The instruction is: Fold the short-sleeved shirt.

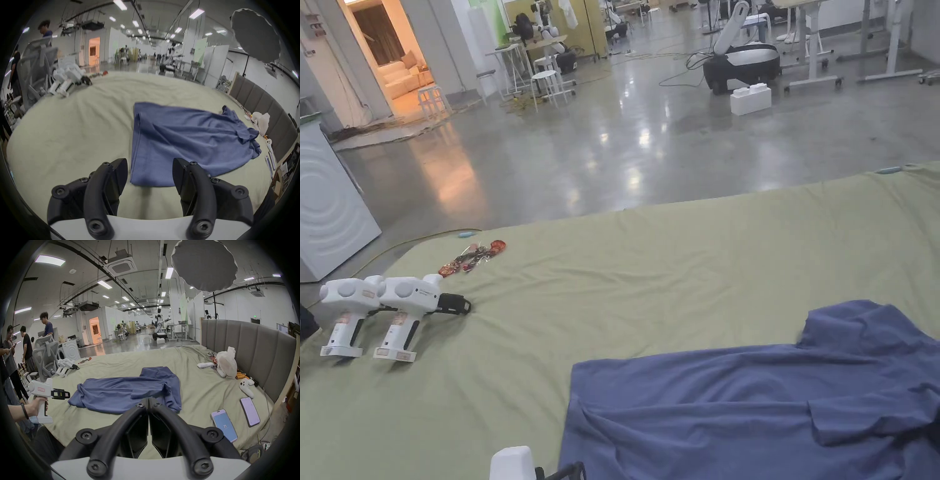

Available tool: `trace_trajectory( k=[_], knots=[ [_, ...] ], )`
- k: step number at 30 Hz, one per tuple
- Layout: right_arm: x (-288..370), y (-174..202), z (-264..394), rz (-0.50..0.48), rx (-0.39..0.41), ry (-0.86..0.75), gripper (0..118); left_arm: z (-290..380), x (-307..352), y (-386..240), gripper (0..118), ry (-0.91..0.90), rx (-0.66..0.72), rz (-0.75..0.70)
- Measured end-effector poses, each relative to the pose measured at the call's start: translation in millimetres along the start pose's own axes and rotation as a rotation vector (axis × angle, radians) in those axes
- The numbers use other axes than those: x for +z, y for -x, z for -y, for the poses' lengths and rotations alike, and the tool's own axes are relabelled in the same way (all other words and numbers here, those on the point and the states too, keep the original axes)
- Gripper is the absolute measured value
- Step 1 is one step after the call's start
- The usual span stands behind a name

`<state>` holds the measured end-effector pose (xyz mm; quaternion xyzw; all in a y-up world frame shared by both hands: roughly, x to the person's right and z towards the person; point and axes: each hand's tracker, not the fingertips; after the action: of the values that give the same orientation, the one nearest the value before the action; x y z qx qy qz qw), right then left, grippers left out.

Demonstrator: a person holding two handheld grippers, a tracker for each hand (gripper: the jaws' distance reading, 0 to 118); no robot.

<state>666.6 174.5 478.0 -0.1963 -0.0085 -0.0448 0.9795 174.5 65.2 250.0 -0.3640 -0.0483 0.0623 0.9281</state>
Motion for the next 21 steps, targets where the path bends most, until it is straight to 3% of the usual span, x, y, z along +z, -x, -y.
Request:
trace_trajectory(
  k=[3, 6, 7, 9, 17, 19, 20, 21],
  knots=[
    [0.5, -9.9, 3.3, 0.027, -0.013, 0.027, 0, 0.7, -27.8, 0.6, 58, 0.063, -0.008, -0.030],
    [-1.0, -17.9, 9.2, 0.056, -0.046, 0.055, 0, 5.7, -45.9, 0.6, 43, 0.132, 0.014, -0.040],
    [-1.8, -20.2, 10.9, 0.060, -0.056, 0.065, 0, 7.2, -47.1, -0.3, 36, 0.126, 0.022, -0.062],
    [-2.8, -23.6, 14.1, 0.076, -0.069, 0.083, 0, 8.5, -41.6, -5.5, 13, 0.087, 0.007, -0.061],
    [-57.7, -50.6, 18.4, 0.084, -0.196, 0.170, 6, 4.1, -59.5, -14.2, 9, 0.168, -0.045, -0.071],
    [-94.9, -61.0, 18.2, 0.105, -0.209, 0.254, 56, 3.1, -59.9, -15.3, 9, 0.195, -0.050, -0.060],
    [-116.1, -67.5, 20.4, 0.102, -0.239, 0.302, 72, 2.3, -58.9, -16.9, 8, 0.201, -0.062, -0.061],
    [-135.1, -73.6, 23.6, 0.110, -0.270, 0.319, 71, 1.7, -59.3, -18.3, 9, 0.206, -0.072, -0.064]
  ],
)
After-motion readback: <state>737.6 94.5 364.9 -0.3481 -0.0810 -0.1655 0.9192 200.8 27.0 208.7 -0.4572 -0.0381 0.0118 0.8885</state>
